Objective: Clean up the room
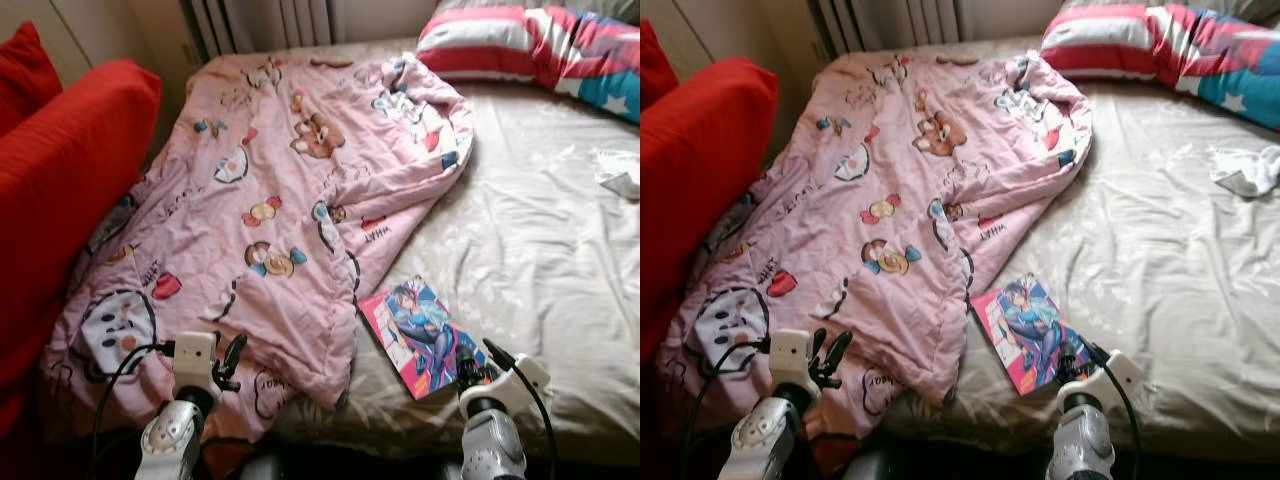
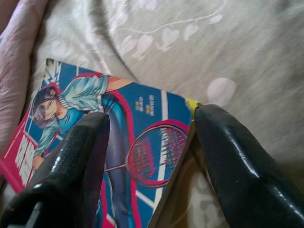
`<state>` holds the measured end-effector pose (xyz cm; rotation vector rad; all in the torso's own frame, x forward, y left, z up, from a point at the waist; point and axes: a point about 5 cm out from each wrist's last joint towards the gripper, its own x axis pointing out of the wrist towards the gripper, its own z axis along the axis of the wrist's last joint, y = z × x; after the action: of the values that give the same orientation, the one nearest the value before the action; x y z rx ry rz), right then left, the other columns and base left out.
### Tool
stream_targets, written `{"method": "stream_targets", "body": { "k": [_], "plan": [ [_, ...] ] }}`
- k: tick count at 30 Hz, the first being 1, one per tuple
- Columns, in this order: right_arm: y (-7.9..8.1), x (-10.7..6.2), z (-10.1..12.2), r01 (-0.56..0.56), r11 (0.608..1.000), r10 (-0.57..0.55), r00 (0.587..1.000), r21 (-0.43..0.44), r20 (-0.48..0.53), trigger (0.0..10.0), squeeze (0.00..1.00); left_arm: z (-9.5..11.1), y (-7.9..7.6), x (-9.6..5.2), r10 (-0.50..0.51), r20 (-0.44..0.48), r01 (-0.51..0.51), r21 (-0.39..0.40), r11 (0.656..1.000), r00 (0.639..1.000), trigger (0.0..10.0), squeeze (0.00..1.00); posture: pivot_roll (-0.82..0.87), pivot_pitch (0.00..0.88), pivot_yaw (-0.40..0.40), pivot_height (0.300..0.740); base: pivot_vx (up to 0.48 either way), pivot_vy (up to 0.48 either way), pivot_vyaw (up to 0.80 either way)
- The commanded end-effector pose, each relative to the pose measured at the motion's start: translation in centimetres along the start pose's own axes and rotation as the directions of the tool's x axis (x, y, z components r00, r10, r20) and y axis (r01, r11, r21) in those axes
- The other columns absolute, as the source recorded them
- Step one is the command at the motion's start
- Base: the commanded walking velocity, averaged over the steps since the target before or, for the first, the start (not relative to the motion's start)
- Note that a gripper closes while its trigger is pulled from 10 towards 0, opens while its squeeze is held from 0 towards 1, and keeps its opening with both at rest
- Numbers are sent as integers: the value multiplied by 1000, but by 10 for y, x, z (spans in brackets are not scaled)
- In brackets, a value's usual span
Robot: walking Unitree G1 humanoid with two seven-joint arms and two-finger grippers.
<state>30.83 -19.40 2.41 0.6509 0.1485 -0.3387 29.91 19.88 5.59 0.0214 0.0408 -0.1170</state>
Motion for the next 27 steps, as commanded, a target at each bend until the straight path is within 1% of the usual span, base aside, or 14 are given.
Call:
{"method": "stream_targets", "body": {
  "k": [1,4,6,7,12,16,22,25,27],
  "plan": [
    [-2,-2,-2,13,1000,-13,1000,22,3,10000,0,-6,11,-9,23,-30,-22,17,1000,999,10000,0,66,306,135,616,0,0,0],
    [-4,-1,3,8,999,-10,999,41,41,10000,0,-7,14,-15,26,-42,-25,22,999,999,10000,0,73,313,140,616,0,0,0],
    [-5,-1,6,7,999,-10,998,47,55,10000,0,-8,14,-17,26,-47,-25,24,999,999,10000,0,73,313,140,616,0,0,0],
    [-7,-1,8,14,998,-17,998,54,61,10000,0,-9,15,-20,21,-56,-20,32,999,998,10000,0,69,312,143,616,0,0,0],
    [-14,-2,7,34,998,-37,998,54,57,10000,0,-10,14,-23,13,-63,-10,38,999,998,10000,0,76,309,145,616,0,0,0],
    [-17,-2,9,42,996,-48,997,81,62,10000,0,-10,14,-25,11,-68,-9,40,999,998,10000,0,78,310,149,616,0,0,0],
    [-18,0,10,57,993,-63,997,105,48,10000,0,-10,14,-28,5,-81,-1,51,999,997,10000,0,90,319,155,616,0,0,0],
    [-17,1,9,52,992,-56,998,117,29,10000,0,-10,14,-30,6,-82,-1,54,999,997,10000,0,97,326,157,616,0,0,0],
    [-13,2,9,29,992,-32,999,121,24,10000,0,-9,16,-31,10,-84,-5,57,998,996,10000,0,99,330,158,616,0,0,0]
  ]
}}
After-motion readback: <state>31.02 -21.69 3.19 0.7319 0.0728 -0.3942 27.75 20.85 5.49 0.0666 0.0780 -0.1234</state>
